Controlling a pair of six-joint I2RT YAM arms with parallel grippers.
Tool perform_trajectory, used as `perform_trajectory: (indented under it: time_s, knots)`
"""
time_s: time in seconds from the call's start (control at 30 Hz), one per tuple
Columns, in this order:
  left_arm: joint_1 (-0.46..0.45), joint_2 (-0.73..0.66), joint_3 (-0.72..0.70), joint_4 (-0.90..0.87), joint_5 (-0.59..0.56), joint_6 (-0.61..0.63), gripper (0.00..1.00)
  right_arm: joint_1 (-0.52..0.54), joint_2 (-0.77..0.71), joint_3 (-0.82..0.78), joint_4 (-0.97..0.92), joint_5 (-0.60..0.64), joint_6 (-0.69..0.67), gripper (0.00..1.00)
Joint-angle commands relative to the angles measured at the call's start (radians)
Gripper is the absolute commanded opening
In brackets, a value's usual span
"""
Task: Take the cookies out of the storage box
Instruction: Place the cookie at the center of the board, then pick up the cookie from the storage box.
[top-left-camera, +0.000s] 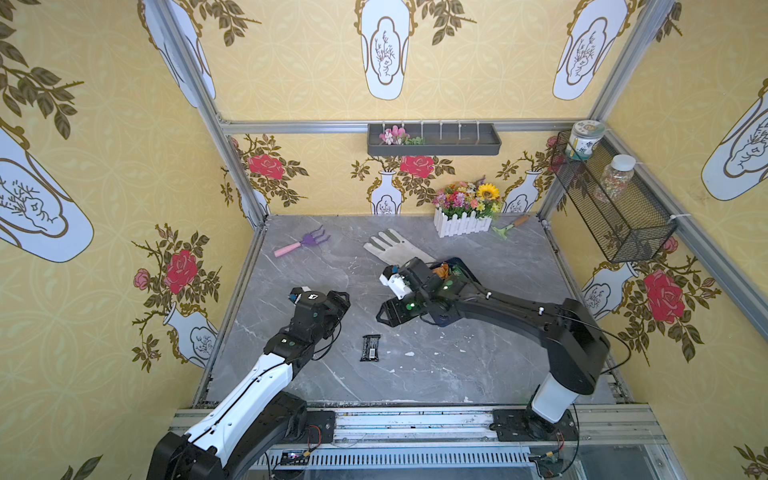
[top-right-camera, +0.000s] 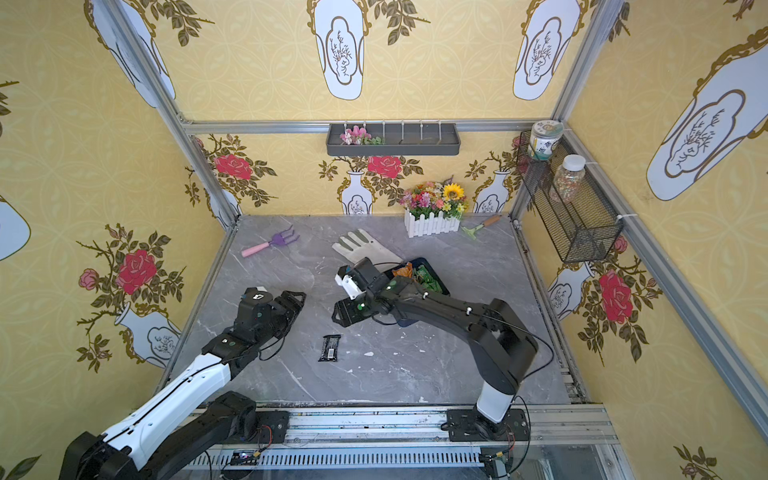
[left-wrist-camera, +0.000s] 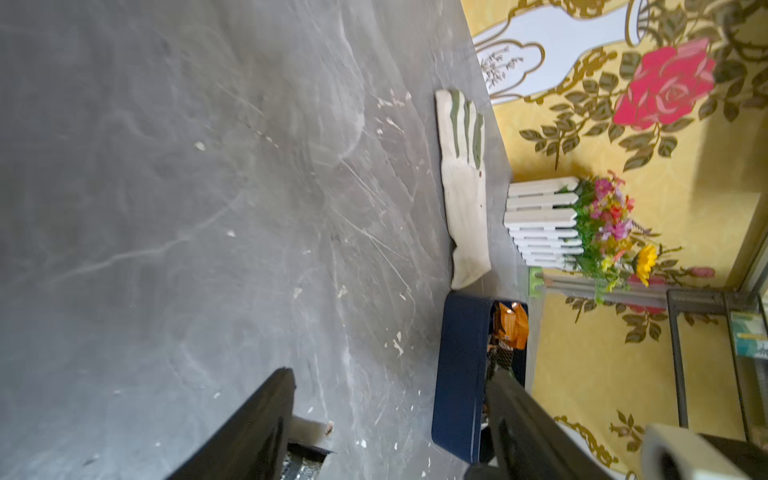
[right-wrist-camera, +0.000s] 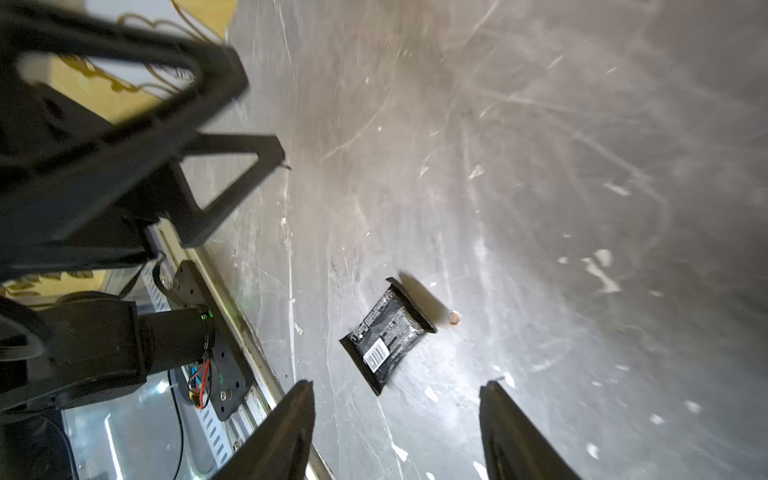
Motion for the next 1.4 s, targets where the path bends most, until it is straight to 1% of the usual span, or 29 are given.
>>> perform_trajectory:
  time_s: [0.0,0.1,0.17,0.23,0.27,0.33,0.43,0.5,0.6,0.77,0.97,1.03,1.07,1.27,1.37]
  knots:
    - [-0.092,0.074,0.031,0.094,-0.017,-0.030,0.75,-0.082,-0.107,-0.065,-0.011,0.179,0.091,0.66]
    - [-0.177,0.182,0.084,0.147,-0.026,-0.056,0.75,-0.171,-0.170,-0.098,-0.078,0.275,0.121,0.65]
    - [-0.226,0.256,0.117,0.198,-0.029,-0.070,0.74,-0.213,-0.162,-0.082,-0.157,0.352,0.140,0.62]
    - [-0.259,0.322,0.146,0.248,-0.020,-0.083,0.74,-0.245,-0.140,-0.058,-0.208,0.377,0.154,0.63]
    - [-0.273,0.351,0.161,0.270,-0.010,-0.087,0.76,-0.253,-0.131,-0.053,-0.210,0.366,0.144,0.65]
    - [-0.294,0.425,0.199,0.308,0.022,-0.094,0.79,-0.272,-0.118,-0.054,-0.188,0.312,0.078,0.66]
    - [-0.320,0.499,0.238,0.350,0.040,-0.105,0.78,-0.319,-0.094,-0.050,-0.182,0.249,0.036,0.68]
    - [-0.330,0.534,0.254,0.362,0.044,-0.112,0.77,-0.347,-0.080,-0.046,-0.177,0.216,0.029,0.67]
    - [-0.333,0.560,0.254,0.383,0.044,-0.124,0.76,-0.351,-0.057,-0.033,-0.147,0.177,0.028,0.64]
    - [-0.333,0.556,0.226,0.408,0.030,-0.143,0.75,-0.343,0.025,0.003,-0.120,0.141,0.037,0.53]
    - [-0.333,0.506,0.179,0.406,0.001,-0.153,0.75,-0.337,0.111,0.041,-0.120,0.142,0.025,0.41]
    - [-0.333,0.490,0.163,0.404,-0.009,-0.159,0.75,-0.335,0.133,0.055,-0.124,0.145,0.021,0.34]
    - [-0.333,0.484,0.157,0.404,-0.011,-0.161,0.75,-0.338,0.140,0.060,-0.125,0.145,0.020,0.32]
    - [-0.331,0.445,0.133,0.401,-0.030,-0.165,0.75,-0.335,0.152,0.063,-0.126,0.163,0.019,0.10]
    - [-0.331,0.432,0.131,0.392,-0.041,-0.158,0.75,-0.335,0.134,0.052,-0.127,0.178,0.018,0.05]
